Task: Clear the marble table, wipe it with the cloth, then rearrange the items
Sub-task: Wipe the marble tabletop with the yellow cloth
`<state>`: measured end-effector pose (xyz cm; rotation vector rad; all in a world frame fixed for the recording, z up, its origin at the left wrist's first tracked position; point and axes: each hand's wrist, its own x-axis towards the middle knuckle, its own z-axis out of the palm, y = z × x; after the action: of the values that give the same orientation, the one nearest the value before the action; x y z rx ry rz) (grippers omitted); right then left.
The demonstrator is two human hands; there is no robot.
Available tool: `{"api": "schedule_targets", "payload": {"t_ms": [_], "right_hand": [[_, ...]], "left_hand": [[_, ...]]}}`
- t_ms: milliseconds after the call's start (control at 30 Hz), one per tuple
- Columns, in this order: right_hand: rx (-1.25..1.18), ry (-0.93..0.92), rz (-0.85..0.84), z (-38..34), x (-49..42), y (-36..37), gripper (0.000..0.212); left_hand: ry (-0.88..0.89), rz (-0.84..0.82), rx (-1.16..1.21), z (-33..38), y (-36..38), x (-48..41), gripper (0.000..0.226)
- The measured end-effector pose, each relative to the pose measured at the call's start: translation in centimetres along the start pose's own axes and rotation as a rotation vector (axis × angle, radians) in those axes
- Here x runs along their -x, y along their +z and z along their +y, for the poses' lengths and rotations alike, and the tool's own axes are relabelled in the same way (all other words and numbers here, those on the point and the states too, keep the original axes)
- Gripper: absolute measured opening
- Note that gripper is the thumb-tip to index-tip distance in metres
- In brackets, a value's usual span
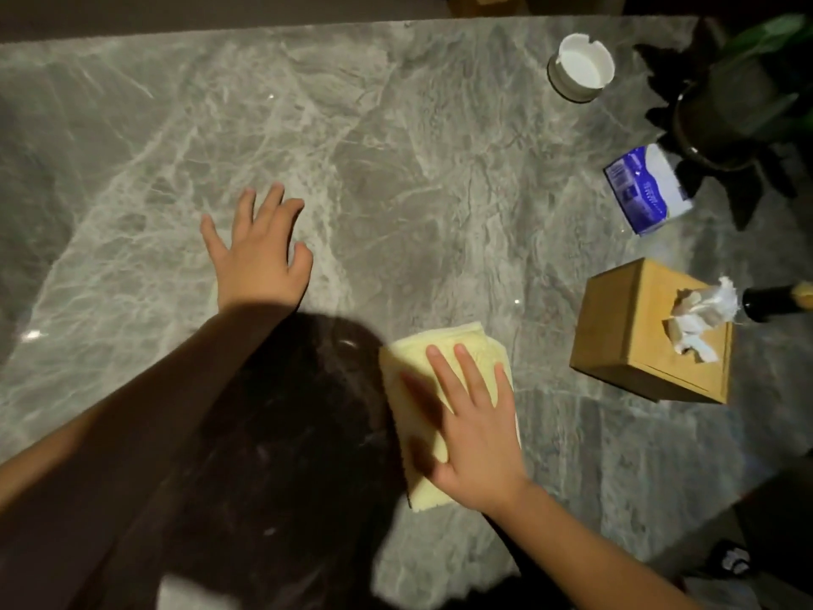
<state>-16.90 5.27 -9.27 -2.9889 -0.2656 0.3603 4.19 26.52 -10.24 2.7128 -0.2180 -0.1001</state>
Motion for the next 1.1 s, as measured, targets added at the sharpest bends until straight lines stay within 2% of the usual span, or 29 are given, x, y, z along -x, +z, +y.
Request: {"api": "schedule_targets", "payload": {"t_ms": [100,233,400,500,600,733,900,1100], "right_hand": [[-0.027,0.044,0.031,1.4,-4.1,-0.9,0.073],[0.056,0.054,0.081,3.8,-11.8,-2.3,0.070],[0.021,0.017,0.148,7.2,-22.0,-4.6,0.065],[0.008,0.014,0.151,9.2,-28.2,-6.4,0.063],[0.026,-0.025,0.152,10.9,-34.0,-8.1,0.064],[0.020,-0.055,0.149,12.8,-39.9,-10.1,0.063],[0.019,-0.060,0.140,13.3,-41.2,-10.8,0.063],[0.046,0.001,0.112,13.1,-36.1,-9.7,0.066]], "left_hand": [[-0.001,-0.037,0.003,0.3,0.2,-1.1,0.051],[0.017,-0.077,-0.004,2.0,0.3,-4.3,0.057],[0.036,0.046,-0.001,3.3,0.1,-8.6,0.056],[-0.024,0.025,-0.040,3.2,0.7,-10.9,0.055],[0.021,0.024,-0.182,3.0,1.8,-11.5,0.057],[-0.003,0.042,-0.230,3.1,2.0,-11.4,0.057],[0.020,0.042,-0.249,3.4,1.8,-11.2,0.059],[0.016,-0.015,-0.206,3.5,1.6,-11.2,0.057]]}}
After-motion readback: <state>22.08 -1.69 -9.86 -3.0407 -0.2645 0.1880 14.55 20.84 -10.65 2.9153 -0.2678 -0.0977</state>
